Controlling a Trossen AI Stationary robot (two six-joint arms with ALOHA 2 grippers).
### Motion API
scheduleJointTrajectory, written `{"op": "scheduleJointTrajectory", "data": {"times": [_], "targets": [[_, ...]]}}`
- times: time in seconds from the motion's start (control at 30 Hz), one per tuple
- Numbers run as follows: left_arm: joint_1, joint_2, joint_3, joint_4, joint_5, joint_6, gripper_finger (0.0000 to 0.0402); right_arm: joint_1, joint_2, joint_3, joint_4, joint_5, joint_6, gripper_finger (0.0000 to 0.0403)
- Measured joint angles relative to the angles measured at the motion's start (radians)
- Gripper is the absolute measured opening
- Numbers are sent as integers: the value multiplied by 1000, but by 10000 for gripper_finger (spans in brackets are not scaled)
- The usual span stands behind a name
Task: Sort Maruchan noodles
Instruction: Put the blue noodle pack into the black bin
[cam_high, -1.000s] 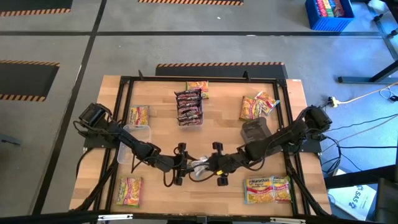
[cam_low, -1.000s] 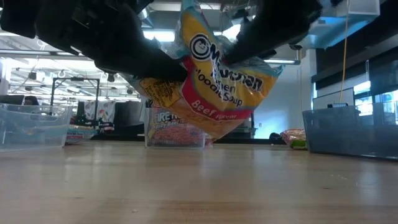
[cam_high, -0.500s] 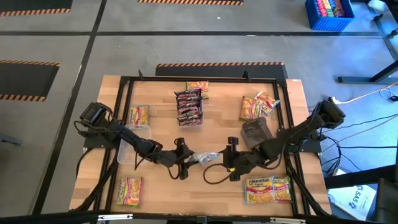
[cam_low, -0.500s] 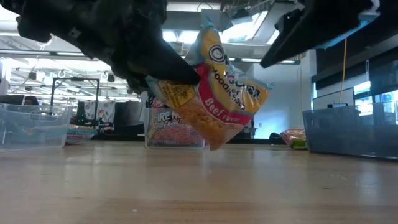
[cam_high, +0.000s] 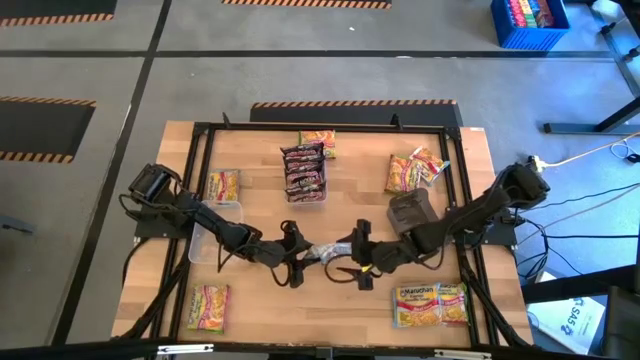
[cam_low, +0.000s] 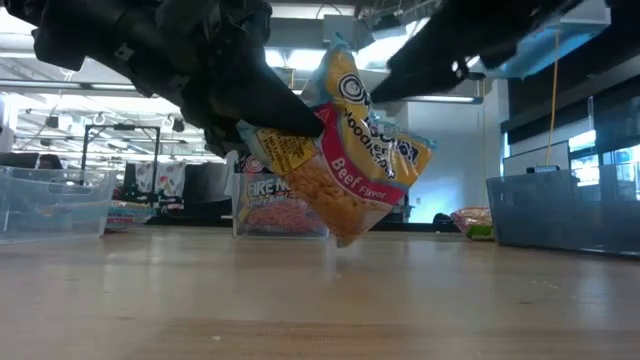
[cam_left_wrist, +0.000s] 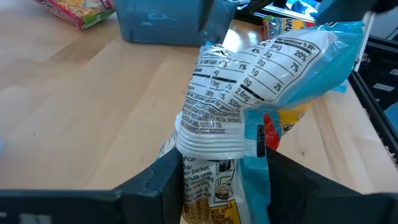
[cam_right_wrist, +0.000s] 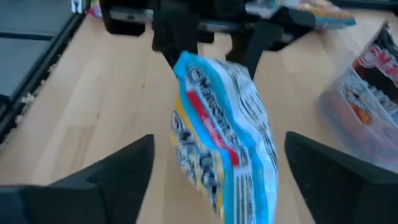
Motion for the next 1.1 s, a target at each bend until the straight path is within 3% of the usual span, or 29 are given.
{"op": "scheduleJointTrajectory", "data": {"times": [0.2,0.43,0.53,0.63,1.1], "targets": [[0,0,0,3,0,-40,165,-24,80,1,85,38,-44,379],[0,0,0,4,-23,-46,165,-34,130,2,119,-45,-48,371],[1,0,0,7,-22,-46,165,-34,149,2,112,-17,-74,359],[1,0,0,11,-13,-45,165,-47,156,2,112,27,-80,335],[-3,0,0,2,-17,8,165,-52,156,2,118,-7,-127,147]]}}
